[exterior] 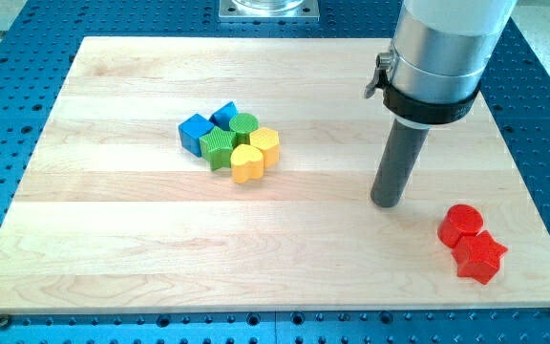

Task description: Point your arm vertically below the hexagon

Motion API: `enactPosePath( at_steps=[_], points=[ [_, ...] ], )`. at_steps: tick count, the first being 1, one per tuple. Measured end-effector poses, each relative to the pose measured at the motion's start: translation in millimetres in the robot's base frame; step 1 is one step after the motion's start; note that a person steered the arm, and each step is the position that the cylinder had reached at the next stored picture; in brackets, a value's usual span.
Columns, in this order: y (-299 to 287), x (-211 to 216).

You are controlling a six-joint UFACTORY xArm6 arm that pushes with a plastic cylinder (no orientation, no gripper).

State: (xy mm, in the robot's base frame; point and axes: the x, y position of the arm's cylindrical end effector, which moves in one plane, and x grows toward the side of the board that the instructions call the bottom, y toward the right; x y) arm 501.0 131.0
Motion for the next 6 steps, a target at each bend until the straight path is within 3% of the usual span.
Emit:
enactPosePath(
  at_steps=[2,3,4,6],
  points=[
    [1.2,0.0],
    [-25.2,16.7],
    [-96.9,17.3],
    [-112.3,19.6]
  ],
)
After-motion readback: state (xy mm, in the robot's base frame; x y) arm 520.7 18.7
